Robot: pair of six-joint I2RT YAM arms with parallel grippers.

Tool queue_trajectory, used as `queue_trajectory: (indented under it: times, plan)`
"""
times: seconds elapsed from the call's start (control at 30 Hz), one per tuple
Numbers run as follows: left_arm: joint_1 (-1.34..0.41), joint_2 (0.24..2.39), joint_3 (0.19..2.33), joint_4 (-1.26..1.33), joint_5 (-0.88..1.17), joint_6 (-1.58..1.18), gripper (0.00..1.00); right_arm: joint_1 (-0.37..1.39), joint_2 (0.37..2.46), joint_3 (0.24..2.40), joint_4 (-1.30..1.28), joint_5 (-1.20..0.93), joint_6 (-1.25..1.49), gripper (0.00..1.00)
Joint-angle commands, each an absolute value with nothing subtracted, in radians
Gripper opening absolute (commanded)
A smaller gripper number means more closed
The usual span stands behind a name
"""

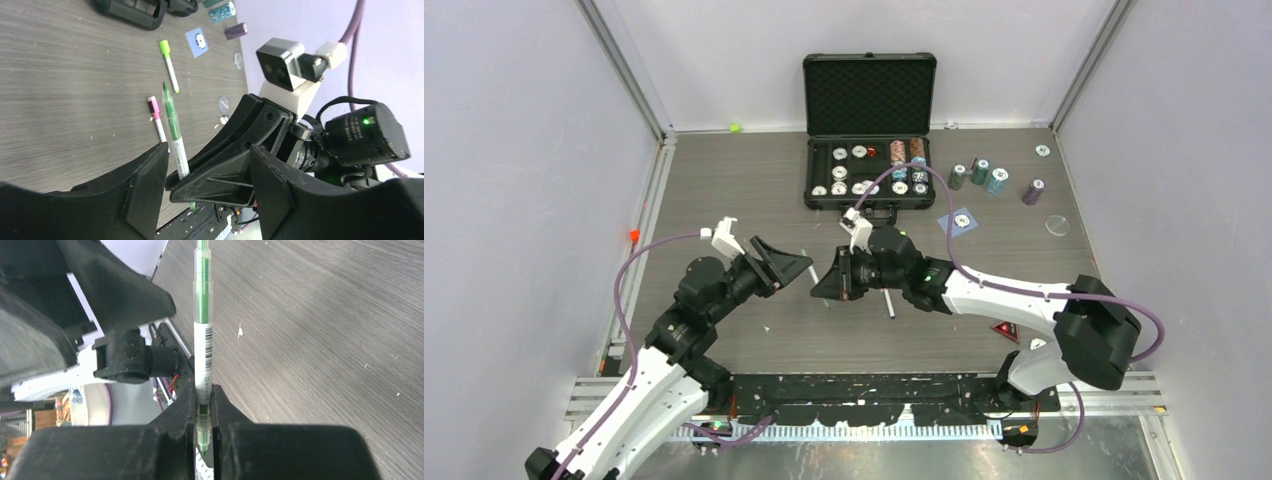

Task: Insert the pens into the pen caps

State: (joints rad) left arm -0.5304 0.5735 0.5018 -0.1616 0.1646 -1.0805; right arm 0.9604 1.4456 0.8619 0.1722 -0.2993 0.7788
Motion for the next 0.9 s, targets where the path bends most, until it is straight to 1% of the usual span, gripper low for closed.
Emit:
queue_trajectory:
  times: [0.0, 0.23, 0.33, 0.4, 0.47, 0.5, 0.57, 0.63, 0.67, 0.7, 0.73, 0.77, 0.8, 0.87]
  plan:
    - [-0.535, 0.526, 0.543, -0.128, 0.166, -1.026, 0.61, 0.962, 1.344, 0.83, 0.241, -0.378, 0.707, 0.0]
    - [-0.534, 0.536, 0.524, -0.051, 0.221, -1.025, 0.55, 0.971, 1.298, 0.817, 0.278, -0.449, 0.693, 0.01]
    - [-0.535, 0.563, 0.517, 0.008, 0.273, -1.027, 0.47, 0.98, 1.294, 0.823, 0.274, -0.458, 0.689, 0.0]
    - [-0.535, 0.582, 0.514, 0.045, 0.295, -1.031, 0.4, 0.987, 1.294, 0.824, 0.273, -0.465, 0.685, 0.0]
    - [-0.535, 0.597, 0.514, 0.054, 0.307, -1.033, 0.28, 0.991, 1.292, 0.824, 0.273, -0.47, 0.683, 0.0]
    - [-0.535, 0.6, 0.512, 0.06, 0.309, -1.036, 0.21, 0.994, 1.291, 0.824, 0.274, -0.472, 0.681, 0.01]
    - [-0.535, 0.601, 0.508, 0.062, 0.308, -1.036, 0.02, 0.997, 1.284, 0.823, 0.272, -0.469, 0.679, 0.0]
    - [-0.535, 0.604, 0.51, 0.046, 0.302, -1.036, 0.0, 0.998, 1.273, 0.822, 0.264, -0.441, 0.678, 0.01]
    - [-0.535, 0.604, 0.51, 0.038, 0.299, -1.035, 0.0, 0.998, 1.267, 0.824, 0.253, -0.425, 0.676, 0.1]
    - [-0.535, 0.604, 0.511, 0.032, 0.293, -1.036, 0.0, 0.998, 1.261, 0.827, 0.242, -0.406, 0.672, 0.29]
    - [-0.535, 0.604, 0.511, 0.024, 0.287, -1.037, 0.0, 0.998, 1.256, 0.829, 0.234, -0.389, 0.667, 0.44]
    - [-0.535, 0.605, 0.512, 0.018, 0.282, -1.038, 0.0, 0.997, 1.252, 0.833, 0.226, -0.372, 0.663, 0.54]
    - [-0.535, 0.606, 0.512, 0.014, 0.278, -1.039, 0.0, 0.998, 1.249, 0.84, 0.216, -0.355, 0.658, 0.6]
    - [-0.535, 0.61, 0.515, 0.011, 0.276, -1.044, 0.0, 0.999, 1.248, 0.856, 0.201, -0.334, 0.649, 0.63]
